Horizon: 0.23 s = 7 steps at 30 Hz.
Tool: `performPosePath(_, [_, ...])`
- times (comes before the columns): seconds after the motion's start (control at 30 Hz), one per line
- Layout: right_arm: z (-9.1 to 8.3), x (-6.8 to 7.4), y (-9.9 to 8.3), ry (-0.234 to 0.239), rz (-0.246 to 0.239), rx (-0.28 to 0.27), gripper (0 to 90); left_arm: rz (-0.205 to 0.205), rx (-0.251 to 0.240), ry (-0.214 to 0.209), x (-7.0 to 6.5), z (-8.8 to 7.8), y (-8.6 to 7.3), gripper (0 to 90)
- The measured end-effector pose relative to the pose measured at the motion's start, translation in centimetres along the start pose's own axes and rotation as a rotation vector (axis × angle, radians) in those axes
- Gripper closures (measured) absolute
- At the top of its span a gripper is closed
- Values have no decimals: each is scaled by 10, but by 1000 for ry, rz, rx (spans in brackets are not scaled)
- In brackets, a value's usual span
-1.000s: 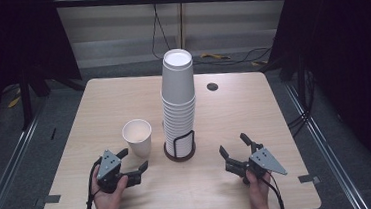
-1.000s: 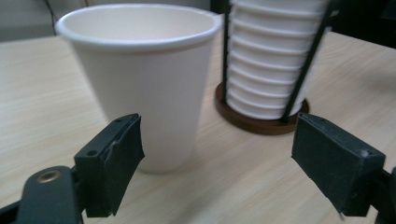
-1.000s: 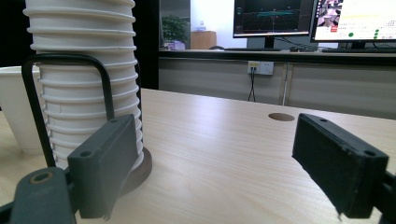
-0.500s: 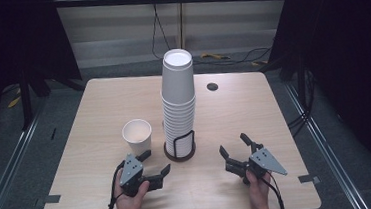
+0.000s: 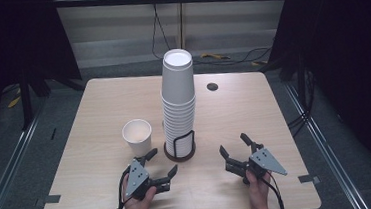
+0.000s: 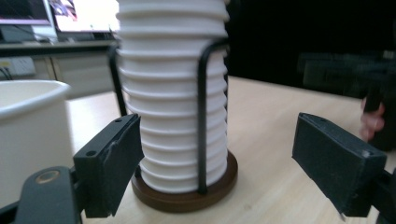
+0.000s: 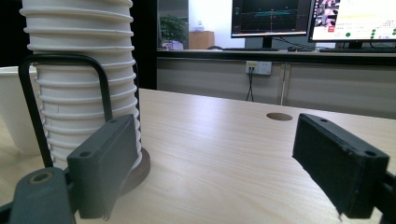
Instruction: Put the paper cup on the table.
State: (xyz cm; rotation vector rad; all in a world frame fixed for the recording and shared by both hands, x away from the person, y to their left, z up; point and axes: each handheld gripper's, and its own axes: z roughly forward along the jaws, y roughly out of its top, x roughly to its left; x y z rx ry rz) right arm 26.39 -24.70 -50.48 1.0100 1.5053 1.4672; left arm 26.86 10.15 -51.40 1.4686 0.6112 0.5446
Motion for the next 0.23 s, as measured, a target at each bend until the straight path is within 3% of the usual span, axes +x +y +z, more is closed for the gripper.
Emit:
performPosePath(0.07, [0,0,0,0,0,0,137,23,12,-13,0,0,1,157])
performPosePath(0.17, [0,0,0,5,-2,2,140,23,11,-18,2,0,1,157])
performPosePath(0.23, [0,0,1,8,-1,15,137,2,11,-12,0,0,0,157])
